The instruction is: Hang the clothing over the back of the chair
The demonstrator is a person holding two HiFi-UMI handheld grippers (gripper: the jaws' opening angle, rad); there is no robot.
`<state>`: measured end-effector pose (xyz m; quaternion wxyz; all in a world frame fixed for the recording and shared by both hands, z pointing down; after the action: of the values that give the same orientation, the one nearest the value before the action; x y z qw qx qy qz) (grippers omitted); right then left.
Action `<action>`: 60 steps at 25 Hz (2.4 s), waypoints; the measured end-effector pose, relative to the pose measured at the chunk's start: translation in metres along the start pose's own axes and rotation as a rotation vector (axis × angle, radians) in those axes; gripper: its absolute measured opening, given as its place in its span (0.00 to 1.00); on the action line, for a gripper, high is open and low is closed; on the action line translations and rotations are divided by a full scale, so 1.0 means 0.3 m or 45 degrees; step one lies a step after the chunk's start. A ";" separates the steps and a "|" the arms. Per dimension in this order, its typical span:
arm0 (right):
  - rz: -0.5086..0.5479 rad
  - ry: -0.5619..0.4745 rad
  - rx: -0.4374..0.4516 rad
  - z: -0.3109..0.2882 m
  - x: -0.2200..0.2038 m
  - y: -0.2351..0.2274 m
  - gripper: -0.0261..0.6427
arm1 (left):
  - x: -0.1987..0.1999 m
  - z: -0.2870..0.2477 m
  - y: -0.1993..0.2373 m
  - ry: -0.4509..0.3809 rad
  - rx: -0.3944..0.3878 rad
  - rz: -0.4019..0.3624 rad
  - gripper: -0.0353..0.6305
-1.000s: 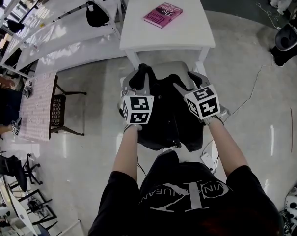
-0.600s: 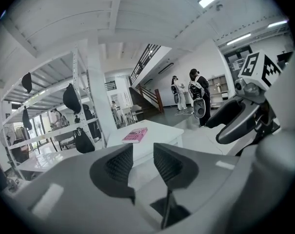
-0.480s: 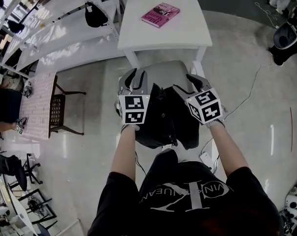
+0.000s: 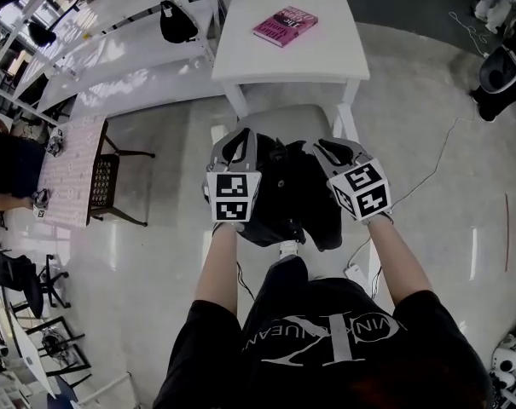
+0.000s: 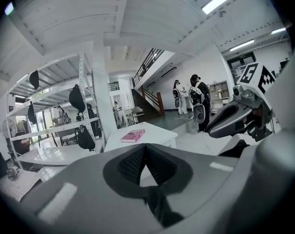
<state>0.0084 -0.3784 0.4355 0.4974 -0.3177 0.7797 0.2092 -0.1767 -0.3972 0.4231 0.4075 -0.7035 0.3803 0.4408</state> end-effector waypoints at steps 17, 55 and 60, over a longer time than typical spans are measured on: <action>0.021 -0.167 0.041 0.267 -0.032 0.153 0.08 | -0.067 0.358 -0.150 -0.047 0.092 0.217 0.07; -0.016 -0.374 -0.003 0.641 -0.159 0.338 0.07 | -0.120 0.842 -0.358 -0.252 0.317 0.381 0.07; -0.024 -0.404 0.001 0.653 -0.157 0.339 0.07 | -0.129 0.863 -0.348 -0.264 0.347 0.410 0.07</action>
<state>0.0771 -0.1667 0.3974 0.6163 -0.2876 0.6885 0.2518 -0.1761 -0.1158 0.4118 0.4599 -0.5231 0.4998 0.5147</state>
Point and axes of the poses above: the fingertips, and each gripper's own axes: z backward along the fingers, y to its left, x out of its top, the point moved 5 cm from there along z, backward along the fingers, and after that the axes turned 2 degrees about x, right-handed, at the moved point
